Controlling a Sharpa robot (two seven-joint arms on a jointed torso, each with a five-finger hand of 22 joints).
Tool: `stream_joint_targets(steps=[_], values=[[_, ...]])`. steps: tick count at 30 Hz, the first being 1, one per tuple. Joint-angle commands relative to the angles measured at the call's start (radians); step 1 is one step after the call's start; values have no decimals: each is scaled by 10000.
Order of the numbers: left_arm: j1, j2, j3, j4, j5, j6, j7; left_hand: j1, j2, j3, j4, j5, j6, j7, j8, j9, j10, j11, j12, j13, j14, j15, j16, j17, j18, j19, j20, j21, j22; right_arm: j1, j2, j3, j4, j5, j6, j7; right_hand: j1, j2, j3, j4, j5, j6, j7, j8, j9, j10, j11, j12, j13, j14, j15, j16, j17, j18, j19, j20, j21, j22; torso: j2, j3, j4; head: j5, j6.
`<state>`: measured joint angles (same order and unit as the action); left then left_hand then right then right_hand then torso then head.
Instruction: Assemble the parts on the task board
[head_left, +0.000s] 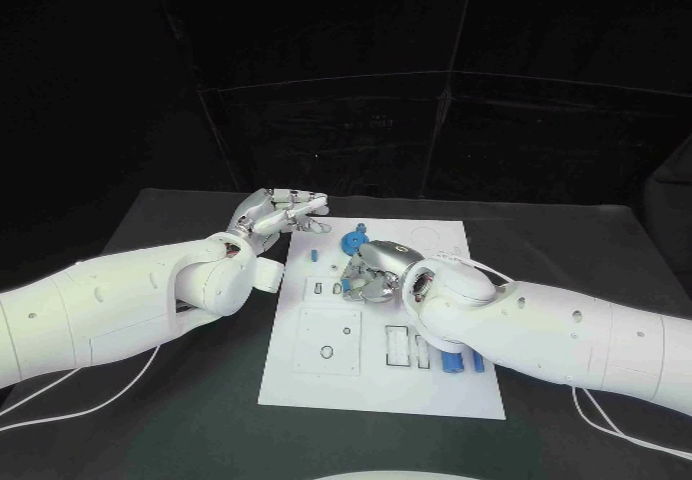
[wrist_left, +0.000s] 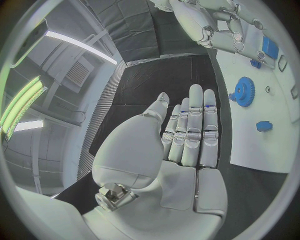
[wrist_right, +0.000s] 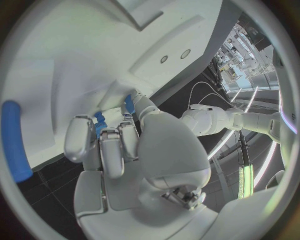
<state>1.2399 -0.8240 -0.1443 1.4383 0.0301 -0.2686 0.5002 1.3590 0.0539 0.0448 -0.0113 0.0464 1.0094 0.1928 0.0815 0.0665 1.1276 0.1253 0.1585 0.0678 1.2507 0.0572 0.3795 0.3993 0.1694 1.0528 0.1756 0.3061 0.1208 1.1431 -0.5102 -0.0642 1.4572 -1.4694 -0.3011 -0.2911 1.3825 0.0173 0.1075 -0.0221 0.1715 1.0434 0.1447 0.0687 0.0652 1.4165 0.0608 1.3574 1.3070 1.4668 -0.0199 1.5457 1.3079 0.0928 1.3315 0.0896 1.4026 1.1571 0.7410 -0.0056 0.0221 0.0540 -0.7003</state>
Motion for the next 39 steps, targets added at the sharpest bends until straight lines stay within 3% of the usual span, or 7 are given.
stream_joint_targets(steps=[1, 19, 24, 27, 30, 36, 39], values=[[18, 5, 8, 10, 21, 102, 31, -101, 12, 51, -15, 54, 73, 30, 16, -1, 23, 11, 24, -7, -62, 27, 65, 17, 136, 7, -2, -64, -13, -4, -11, -17, 11, -78, 257, -158, -34, -119, 86, 0, 76, -99, 36, -37, 19, -69, -2, -33, 348, 892, 81, -18, 1964, -100, -24, 64, -61, -14, 3, 2, -5, -12, 0], [18, 8, 8, 0, 21, 133, -19, -101, 12, 51, -15, 54, 73, 30, 16, -1, 23, 11, 24, -7, -62, 27, 65, 17, 136, 7, -2, -64, -13, -8, 4, -17, 17, -198, -106, -215, -671, -608, -117, 242, 40, -644, 151, -58, 13, -310, 122, -309, 55, 886, 196, -28, 1951, -76, -96, 183, -134, -131, -2, -5, -2, -9, -20], [18, 6, 8, 1, 20, 115, -38, -104, 12, 65, -27, 54, 74, 30, 15, -2, 24, 10, 22, -9, -67, 25, 66, 27, 136, 8, -4, -65, -14, -13, 11, -17, 52, -193, -589, -153, -1072, -995, -652, 628, 148, -1550, 337, -64, -11, -927, 290, -1009, -694, 868, 334, -59, 1890, -44, -213, 296, -241, -320, -5, -2, 2, -22, 7], [17, -3, 8, -5, 19, 88, -50, -109, 5, 66, -30, 53, 74, 30, 15, -2, 25, 10, 22, -9, -69, 25, 66, 30, 136, 8, -4, -65, -15, -39, -17, -16, 153, -76, -1172, 62, -997, -1278, -1160, 1216, 361, -2063, 453, 17, 9, -1270, 429, -1293, -1066, 814, 428, -152, 1692, 1, -376, 413, -384, -587, -6, 4, -2, -22, 14], [16, -12, 7, -18, -24, 75, -89, -160, 6, 112, -51, 55, 133, -21, 38, 2, 283, -56, 114, 24, -63, -8, 77, 69, 144, 13, -16, -69, -18, -57, -67, -15, 275, 219, -1578, 455, -615, -1425, -1441, 1738, 439, -2437, 535, 62, 7, -1686, 485, -1646, -1530, 752, 494, -267, 1464, 78, -599, 450, -584, -958, -8, 25, -18, 9, 20], [15, -66, 7, -20, -495, 50, -371, -295, -6, 268, -104, 59, 269, -168, 75, 5, 848, -243, 130, 4, 492, -212, 391, 305, 169, 428, -192, 163, 82, -64, -674, -3, 825, 1090, -2103, 2014, -153, -1207, -1427, 1925, 461, -2314, 488, 385, 74, -1685, 441, -1529, -1547, 736, 472, -306, 1398, 105, -662, 452, -662, -1090, -29, 10, -5, 7, 34], [22, -226, 9, 9, -1663, 73, -1032, -1051, -113, 43, 292, 49, 568, -296, 207, 63, 1244, -342, 162, 59, 801, -290, 605, 505, 152, 666, -286, 304, 144, 18, -1350, 21, 1193, 1866, -2164, 3146, -134, -1172, -1526, 1989, 812, -2093, 419, 598, 111, -1970, 386, -1791, -1882, 588, 424, -576, 877, 247, -1125, 421, -1053, -1835, -81, -14, -35, 27, 86]])
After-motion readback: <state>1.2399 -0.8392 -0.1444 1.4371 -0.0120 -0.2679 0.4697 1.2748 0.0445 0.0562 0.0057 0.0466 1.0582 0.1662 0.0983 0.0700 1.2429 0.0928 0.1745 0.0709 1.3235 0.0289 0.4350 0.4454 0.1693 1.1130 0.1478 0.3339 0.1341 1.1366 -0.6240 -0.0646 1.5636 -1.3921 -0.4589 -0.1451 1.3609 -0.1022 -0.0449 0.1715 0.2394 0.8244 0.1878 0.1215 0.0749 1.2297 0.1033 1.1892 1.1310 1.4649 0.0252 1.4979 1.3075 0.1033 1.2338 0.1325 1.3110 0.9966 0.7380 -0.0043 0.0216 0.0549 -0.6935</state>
